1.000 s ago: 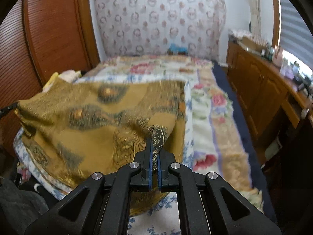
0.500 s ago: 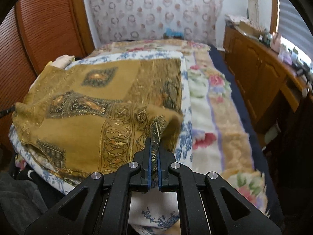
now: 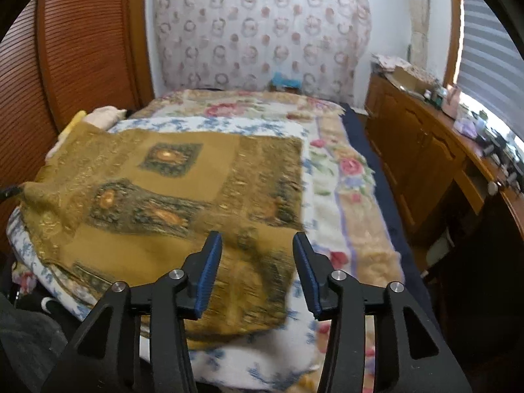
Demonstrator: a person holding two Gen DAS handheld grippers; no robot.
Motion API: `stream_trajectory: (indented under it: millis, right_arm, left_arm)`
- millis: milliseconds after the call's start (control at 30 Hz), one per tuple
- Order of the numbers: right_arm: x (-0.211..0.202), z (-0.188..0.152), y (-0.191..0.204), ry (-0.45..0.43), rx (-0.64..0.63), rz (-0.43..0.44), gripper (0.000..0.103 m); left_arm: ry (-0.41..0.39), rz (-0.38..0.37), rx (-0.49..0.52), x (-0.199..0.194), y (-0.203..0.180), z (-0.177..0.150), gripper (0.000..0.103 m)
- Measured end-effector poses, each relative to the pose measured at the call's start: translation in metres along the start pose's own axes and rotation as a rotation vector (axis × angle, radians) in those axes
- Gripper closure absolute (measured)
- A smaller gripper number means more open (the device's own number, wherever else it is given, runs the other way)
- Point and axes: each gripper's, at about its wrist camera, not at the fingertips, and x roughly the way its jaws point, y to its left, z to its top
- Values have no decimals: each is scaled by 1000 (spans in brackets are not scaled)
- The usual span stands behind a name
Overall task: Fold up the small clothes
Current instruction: 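Grasp the garment's side edge with the left tool and lift it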
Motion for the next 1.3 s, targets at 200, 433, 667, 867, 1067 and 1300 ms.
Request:
stream_trajectory:
  millis: [200, 433, 667, 867, 1067, 1300]
  right_arm:
    - [33, 2, 37, 6, -23, 94, 52]
    - [72, -5, 67, 40, -35, 131, 52]
    - [90, -22, 81, 82, -77, 106, 48]
    - [88, -28, 83, 53, -91, 91, 43]
    - [86, -30, 82, 51, -87, 95, 42]
    - [83, -27, 79, 58, -86, 99, 42]
  left_arm:
    - [20, -12, -14, 19, 0, 7, 52]
    - [132, 28, -46, 56, 5, -6, 52]
    - [146, 48, -20, 57, -4, -17, 52]
    - [135, 37, -19, 56, -7, -20, 66]
    - [119, -62, -25, 48, -22, -12, 98]
    - [26, -207, 45, 20, -72, 26, 99]
